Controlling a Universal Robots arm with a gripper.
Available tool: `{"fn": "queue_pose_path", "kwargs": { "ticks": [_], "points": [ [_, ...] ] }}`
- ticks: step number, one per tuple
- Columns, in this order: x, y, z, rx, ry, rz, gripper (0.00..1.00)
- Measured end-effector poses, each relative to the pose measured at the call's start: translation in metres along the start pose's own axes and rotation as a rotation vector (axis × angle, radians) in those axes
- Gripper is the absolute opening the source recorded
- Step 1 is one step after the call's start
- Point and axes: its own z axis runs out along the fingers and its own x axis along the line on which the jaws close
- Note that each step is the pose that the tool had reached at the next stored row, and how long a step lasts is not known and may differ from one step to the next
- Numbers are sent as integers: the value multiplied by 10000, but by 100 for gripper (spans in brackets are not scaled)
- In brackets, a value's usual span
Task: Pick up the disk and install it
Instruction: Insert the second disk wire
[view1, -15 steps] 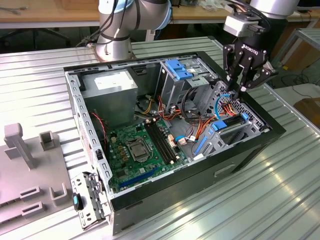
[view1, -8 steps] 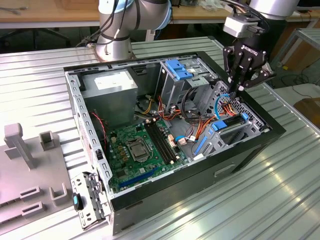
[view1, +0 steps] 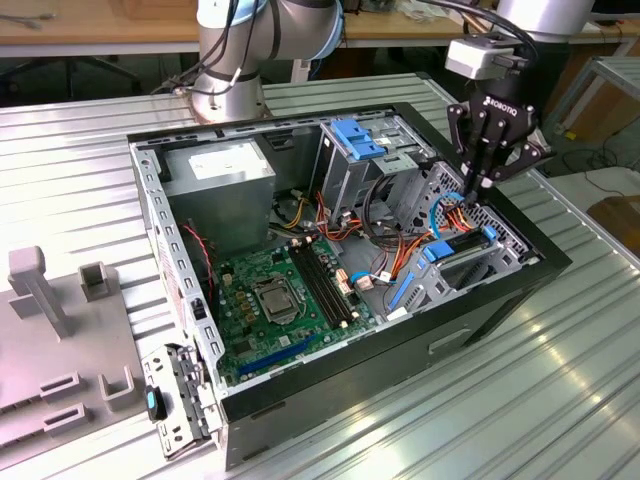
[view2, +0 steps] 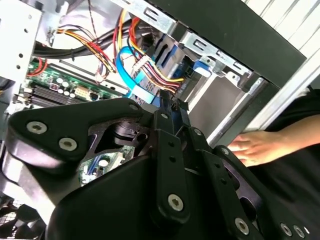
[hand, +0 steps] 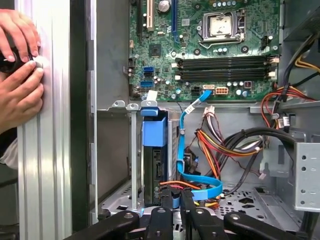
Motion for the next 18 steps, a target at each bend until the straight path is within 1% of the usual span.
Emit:
{"fn": "queue_pose_path", "kwargs": {
  "ticks": [1, 2, 5, 6, 8, 10, 11, 12, 13, 16, 18],
  "points": [
    [-1, 0, 2, 0, 26, 0, 21],
    [0, 0, 2, 0, 36, -1, 21],
    [-1, 0, 3, 0, 36, 1, 21],
    [-3, 0, 14, 0, 49, 0, 21],
    [-13, 1, 61, 0, 107, -1, 21],
    [-16, 2, 88, 0, 175, -2, 21],
    [-16, 2, 98, 1, 196, -2, 21],
    [-18, 2, 121, 0, 240, -3, 16],
    [-21, 2, 138, 0, 260, -3, 16],
    [-23, 3, 146, 0, 264, -3, 16],
    [-7, 4, 154, 0, 261, -2, 16]
  ]
}}
